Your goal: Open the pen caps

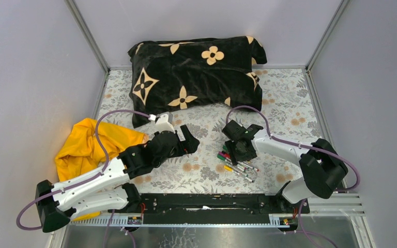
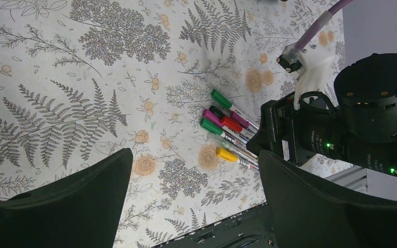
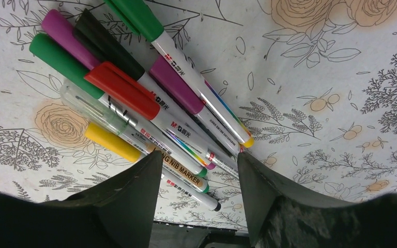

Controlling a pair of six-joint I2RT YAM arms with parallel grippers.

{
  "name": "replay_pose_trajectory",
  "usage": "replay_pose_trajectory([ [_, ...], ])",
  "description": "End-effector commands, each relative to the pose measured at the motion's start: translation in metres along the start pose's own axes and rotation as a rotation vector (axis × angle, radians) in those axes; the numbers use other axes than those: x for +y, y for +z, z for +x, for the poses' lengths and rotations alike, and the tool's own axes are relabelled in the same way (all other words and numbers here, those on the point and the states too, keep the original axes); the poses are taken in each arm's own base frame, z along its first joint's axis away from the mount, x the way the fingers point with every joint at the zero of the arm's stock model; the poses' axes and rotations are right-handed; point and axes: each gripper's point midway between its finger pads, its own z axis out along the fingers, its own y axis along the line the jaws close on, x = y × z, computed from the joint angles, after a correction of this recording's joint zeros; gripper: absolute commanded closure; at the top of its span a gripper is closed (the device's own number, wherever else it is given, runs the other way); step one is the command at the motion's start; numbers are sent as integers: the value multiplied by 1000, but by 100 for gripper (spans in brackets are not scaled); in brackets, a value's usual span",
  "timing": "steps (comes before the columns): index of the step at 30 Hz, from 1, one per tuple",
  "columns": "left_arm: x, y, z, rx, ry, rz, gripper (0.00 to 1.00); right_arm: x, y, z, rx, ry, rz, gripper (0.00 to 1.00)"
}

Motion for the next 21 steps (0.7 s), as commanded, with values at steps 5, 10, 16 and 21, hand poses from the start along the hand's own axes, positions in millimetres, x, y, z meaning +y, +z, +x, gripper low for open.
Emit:
replay_pose_trajectory([
  [5,-6,4,-4,-20,-35,32,2,-1,5,1,29,-6,-5,44],
  [10,-4,6,-3,-17,-37,29,2,-3,7,-1,37,11,-16,49],
  [16,-3,9,-4,-14,-38,26,2,-6,8,-4,44,26,-36,57],
  [21,-3,11,-5,-12,-39,26,2,-3,11,-2,68,19,-50,59],
])
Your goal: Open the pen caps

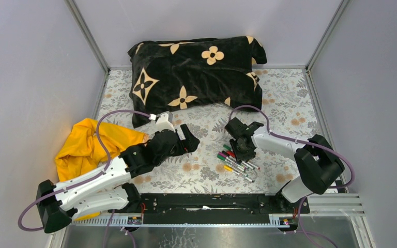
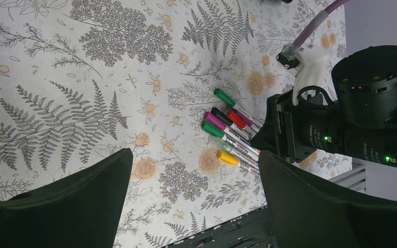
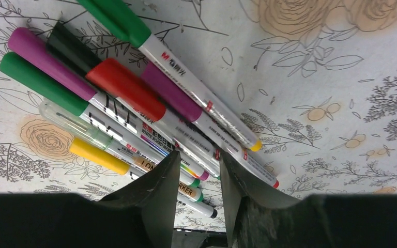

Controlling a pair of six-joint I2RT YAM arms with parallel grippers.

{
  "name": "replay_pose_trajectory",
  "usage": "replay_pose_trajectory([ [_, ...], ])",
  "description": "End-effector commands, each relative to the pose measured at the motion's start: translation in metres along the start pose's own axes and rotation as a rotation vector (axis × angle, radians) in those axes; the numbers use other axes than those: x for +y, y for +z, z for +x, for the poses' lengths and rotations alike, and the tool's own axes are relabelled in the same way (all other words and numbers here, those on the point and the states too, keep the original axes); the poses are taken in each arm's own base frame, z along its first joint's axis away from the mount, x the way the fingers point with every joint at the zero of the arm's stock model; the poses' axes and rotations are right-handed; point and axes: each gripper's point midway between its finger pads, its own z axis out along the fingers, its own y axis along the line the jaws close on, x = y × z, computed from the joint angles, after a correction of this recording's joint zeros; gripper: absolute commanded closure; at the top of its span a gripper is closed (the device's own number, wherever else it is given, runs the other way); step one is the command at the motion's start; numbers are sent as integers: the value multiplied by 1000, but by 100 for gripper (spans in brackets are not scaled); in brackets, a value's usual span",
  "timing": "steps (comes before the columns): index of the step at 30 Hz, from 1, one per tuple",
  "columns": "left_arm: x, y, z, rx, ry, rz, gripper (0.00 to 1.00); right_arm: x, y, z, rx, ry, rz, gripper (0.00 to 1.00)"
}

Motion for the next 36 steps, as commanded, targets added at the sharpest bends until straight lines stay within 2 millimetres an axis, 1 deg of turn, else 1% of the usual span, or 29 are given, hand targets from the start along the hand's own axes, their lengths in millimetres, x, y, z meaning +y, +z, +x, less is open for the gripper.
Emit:
replay_pose_trajectory([
  [1,-7,4,-4,-13,-21,29,2,6,1,0,25,-26,-37,59],
  [5,-6,4,-5,-13,-24,29,2,7,2,1,33,-26,-44,65],
  [9,-6,3,-5,-12,-29,31,1,7,3,3,42,-24,-46,64],
  [12,-6,3,-4,-11,-32,31,2,6,6,3,50,-22,-35,61],
  [21,-5,3,-4,-11,-39,29,2,-4,-1,-7,22,5,-19,61],
  [29,-6,4,-4,-10,-39,28,1,0,0,-4,41,10,-47,62],
  [32,-5,5,-2,-8,-46,30,2,-1,-5,-7,15,19,-40,63],
  [36,-3,6,1,-4,-51,28,2,-8,-19,-18,-56,27,-15,64],
])
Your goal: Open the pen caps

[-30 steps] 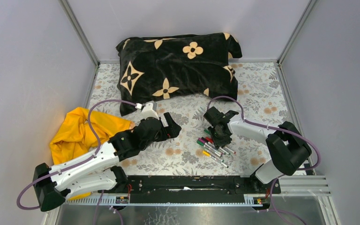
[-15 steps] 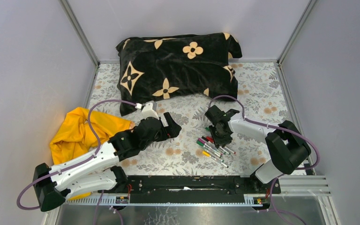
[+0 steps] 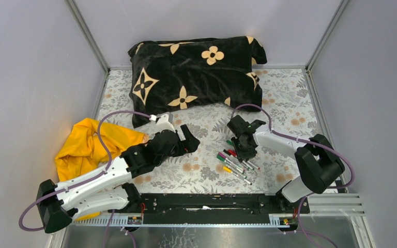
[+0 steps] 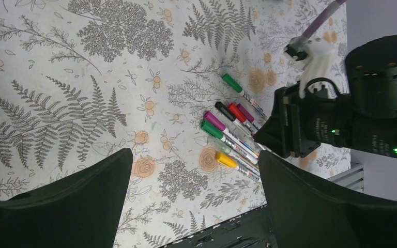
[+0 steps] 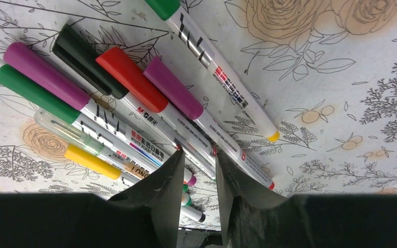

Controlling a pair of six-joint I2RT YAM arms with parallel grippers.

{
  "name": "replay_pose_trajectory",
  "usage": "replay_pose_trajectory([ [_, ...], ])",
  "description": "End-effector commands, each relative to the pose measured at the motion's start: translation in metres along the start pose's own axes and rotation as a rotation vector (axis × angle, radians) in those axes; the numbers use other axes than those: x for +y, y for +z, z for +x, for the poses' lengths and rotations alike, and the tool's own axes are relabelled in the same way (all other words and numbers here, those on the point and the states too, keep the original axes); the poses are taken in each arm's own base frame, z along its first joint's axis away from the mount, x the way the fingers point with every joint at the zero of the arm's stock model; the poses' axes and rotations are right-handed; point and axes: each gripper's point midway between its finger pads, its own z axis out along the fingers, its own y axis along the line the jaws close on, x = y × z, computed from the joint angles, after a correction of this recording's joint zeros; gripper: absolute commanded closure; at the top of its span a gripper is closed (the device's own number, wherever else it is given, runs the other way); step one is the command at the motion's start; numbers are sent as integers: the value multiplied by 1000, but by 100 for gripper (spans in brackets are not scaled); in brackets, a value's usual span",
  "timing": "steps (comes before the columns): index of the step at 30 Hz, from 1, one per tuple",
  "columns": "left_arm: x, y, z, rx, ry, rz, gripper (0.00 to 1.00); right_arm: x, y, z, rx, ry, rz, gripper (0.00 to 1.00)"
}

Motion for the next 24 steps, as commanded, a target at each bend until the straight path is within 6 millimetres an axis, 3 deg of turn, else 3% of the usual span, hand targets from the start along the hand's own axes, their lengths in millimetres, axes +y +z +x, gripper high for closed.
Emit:
replay_pose_trajectory([
  [1,-4,3,-2,-13,-34,29,2,-3,-26,-18,-95,-2,2,64],
  [8,-7,5,0,-5,-36,38,2,2,-35,-17,-115,-7,-28,64],
  [19,-7,2,-1,-11,-45,45,2,23,-13,3,-28,-41,-51,66],
  [24,-6,1,-1,-17,-50,47,2,22,-6,7,-5,-43,-35,66],
])
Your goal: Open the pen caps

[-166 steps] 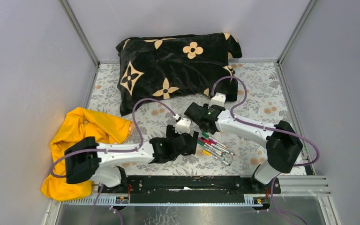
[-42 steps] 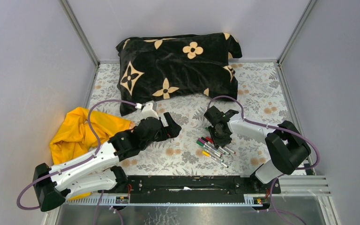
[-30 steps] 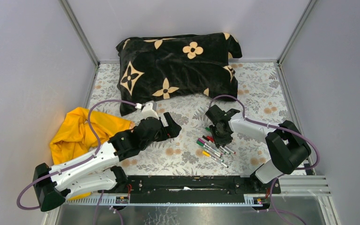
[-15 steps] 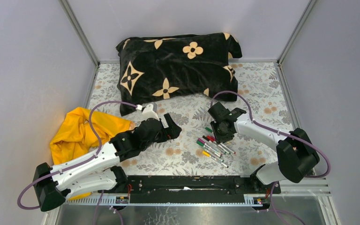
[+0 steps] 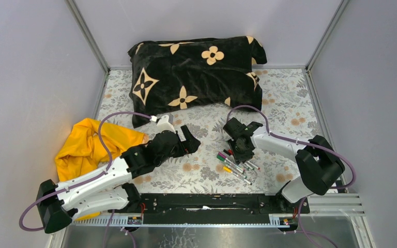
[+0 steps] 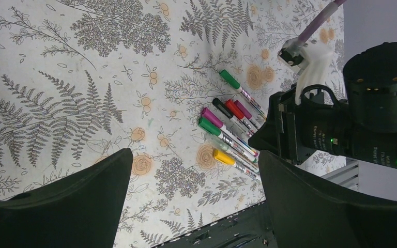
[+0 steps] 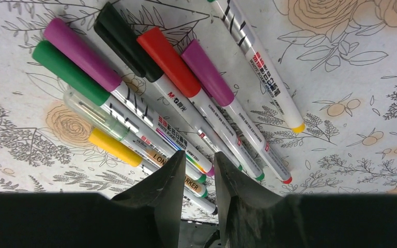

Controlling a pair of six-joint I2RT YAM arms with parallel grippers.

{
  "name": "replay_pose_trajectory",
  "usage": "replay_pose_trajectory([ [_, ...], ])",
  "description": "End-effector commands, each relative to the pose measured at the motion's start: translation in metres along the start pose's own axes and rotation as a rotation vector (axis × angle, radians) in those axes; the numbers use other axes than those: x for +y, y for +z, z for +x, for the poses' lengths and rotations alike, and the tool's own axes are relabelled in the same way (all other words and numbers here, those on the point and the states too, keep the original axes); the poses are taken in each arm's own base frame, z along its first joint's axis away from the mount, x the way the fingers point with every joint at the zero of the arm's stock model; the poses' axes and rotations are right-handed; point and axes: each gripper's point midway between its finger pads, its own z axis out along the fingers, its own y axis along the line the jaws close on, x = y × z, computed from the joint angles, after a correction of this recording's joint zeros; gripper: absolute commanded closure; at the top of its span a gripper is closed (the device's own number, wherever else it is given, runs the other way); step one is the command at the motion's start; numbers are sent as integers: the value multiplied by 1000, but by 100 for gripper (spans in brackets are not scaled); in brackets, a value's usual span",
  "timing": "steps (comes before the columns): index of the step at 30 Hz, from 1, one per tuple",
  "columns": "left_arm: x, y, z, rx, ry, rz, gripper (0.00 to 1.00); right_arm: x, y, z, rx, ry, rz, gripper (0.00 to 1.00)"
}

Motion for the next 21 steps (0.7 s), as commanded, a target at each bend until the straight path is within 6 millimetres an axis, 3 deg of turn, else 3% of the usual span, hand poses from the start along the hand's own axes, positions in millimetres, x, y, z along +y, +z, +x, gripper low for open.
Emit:
replay_pose_trajectory([
  [1,-7,-1,-8,-36,-39,39,2,4,5,4,19,-2,-8,66],
  [21,-4,3,-9,-38,-32,31,2,0,14,-7,11,-8,40,67],
])
